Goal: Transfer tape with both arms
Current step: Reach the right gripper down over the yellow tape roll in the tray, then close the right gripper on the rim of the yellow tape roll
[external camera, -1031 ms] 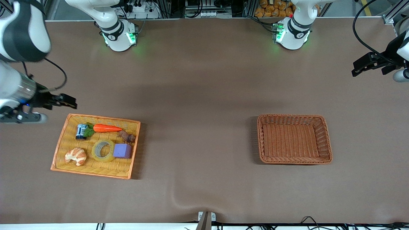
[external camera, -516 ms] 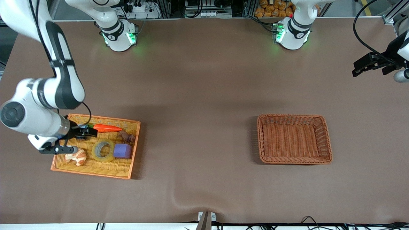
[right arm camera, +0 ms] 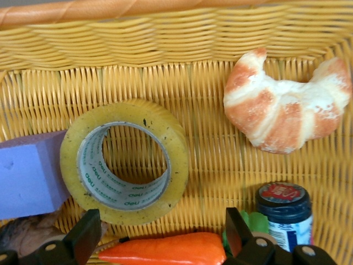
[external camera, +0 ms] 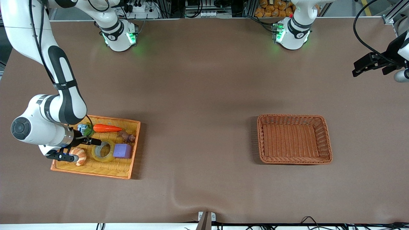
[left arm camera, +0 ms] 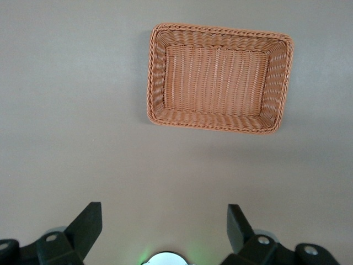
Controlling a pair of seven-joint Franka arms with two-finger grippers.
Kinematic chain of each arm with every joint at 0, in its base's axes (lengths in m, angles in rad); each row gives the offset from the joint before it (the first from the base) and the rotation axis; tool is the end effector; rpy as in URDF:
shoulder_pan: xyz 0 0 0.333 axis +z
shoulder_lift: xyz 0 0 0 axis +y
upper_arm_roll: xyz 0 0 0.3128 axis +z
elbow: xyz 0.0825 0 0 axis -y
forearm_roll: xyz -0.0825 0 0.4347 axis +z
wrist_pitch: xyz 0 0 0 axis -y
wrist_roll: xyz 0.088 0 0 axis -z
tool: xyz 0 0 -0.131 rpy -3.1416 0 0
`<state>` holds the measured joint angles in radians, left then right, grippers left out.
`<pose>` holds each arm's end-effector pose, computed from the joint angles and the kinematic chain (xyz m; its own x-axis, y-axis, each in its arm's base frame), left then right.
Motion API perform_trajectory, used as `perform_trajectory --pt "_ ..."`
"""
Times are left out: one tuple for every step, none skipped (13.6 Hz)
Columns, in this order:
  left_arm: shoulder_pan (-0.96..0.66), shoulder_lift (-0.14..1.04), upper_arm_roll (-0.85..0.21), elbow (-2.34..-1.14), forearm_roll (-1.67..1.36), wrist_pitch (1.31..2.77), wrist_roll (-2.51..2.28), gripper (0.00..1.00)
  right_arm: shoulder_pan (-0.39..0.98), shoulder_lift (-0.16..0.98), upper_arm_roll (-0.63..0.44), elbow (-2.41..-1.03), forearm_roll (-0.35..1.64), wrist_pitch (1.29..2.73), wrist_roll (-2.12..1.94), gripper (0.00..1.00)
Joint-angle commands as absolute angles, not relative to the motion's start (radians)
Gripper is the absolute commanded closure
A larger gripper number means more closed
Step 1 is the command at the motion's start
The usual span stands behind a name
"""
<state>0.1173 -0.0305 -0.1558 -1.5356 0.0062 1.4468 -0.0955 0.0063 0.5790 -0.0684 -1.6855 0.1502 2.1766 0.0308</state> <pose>0.5811 -0.0228 0.6229 0.9967 0.0581 -0.0573 0.0573 -0.9982 -0.0165 0.7032 -0.0323 0.1980 0.9814 -0.1693 -0.0908 -0.1763 -0.9814 -0.0753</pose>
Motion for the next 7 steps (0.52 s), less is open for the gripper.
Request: perform_trajectory --pt "0.127 -0.035 -0.158 -1.537 -0.002 1.450 -0.064 0.00 -0.005 0.627 -0.064 -1.663 0.195 2.230 0.063 0.00" --pt "0.127 -0.035 -0.158 -1.539 -0.002 1.450 -0.064 0.00 -0.006 0.638 -0.064 -1.661 0.195 2.246 0.090 0.00" --pt "0.127 -0.035 -0.158 -1.540 -0.002 1.450 -0.064 0.00 0.000 0.646 -0.064 -1.660 0.195 2.255 0.106 0.00" --pt "0.127 -0.035 -0.158 -1.540 -0.002 1.450 -0.064 0.00 0.003 0.655 -0.064 -1.660 0.195 2.272 0.106 0.00" --pt "0.127 -0.035 -0.158 -1.542 -0.002 1.450 -0.064 0.00 0.005 0.666 -0.064 -1.661 0.192 2.302 0.106 0.00" --pt "0.127 -0.035 -0.158 -1.542 -0.002 1.450 -0.063 0.00 0.005 0.670 -0.064 -1.663 0.184 2.319 0.103 0.00" --pt "0.127 -0.035 -0.158 -1.542 -0.002 1.450 -0.063 0.00 0.003 0.675 -0.064 -1.663 0.183 2.319 0.095 0.00"
